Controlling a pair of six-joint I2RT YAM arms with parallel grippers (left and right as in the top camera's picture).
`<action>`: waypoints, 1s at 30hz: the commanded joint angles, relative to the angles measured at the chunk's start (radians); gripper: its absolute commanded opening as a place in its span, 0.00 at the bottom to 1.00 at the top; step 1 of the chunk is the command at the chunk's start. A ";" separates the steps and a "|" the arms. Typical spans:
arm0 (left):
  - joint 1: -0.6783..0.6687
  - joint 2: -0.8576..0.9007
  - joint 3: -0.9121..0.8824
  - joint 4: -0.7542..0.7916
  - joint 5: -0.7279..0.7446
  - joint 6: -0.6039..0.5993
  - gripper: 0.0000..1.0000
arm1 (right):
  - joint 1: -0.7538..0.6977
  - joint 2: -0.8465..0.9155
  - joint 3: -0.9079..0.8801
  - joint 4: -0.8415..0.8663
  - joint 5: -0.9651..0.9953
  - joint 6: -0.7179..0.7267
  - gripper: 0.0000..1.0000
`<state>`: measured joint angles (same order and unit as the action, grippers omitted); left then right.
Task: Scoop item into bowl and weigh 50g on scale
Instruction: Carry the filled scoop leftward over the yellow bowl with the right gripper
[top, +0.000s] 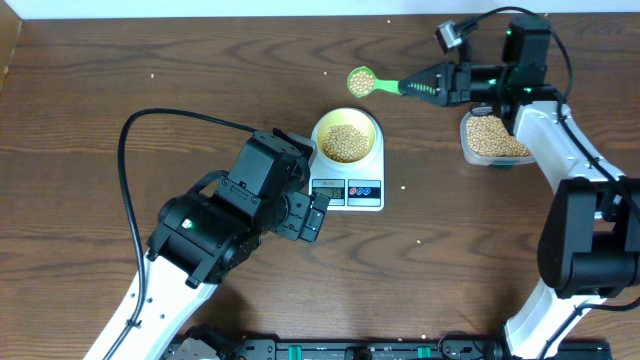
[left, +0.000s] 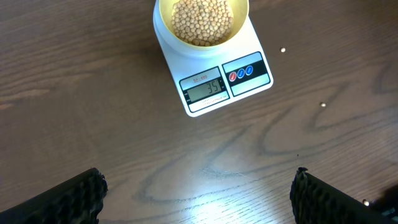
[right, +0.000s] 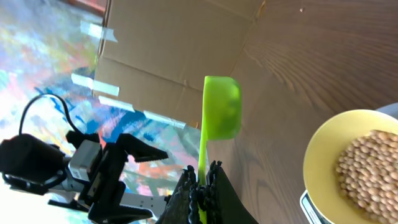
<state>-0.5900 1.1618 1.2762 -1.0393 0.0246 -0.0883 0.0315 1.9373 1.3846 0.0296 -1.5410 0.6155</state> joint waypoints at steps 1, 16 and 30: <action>0.002 0.002 0.018 0.000 0.005 0.009 0.97 | 0.018 0.012 -0.008 0.000 -0.006 -0.064 0.01; 0.002 0.002 0.017 0.000 0.005 0.009 0.97 | 0.023 0.012 -0.008 -0.254 0.130 -0.317 0.01; 0.002 0.002 0.018 0.000 0.005 0.009 0.97 | 0.063 0.012 -0.008 -0.373 0.306 -0.397 0.01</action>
<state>-0.5900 1.1614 1.2762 -1.0393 0.0246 -0.0879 0.0818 1.9373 1.3796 -0.3408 -1.2636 0.2504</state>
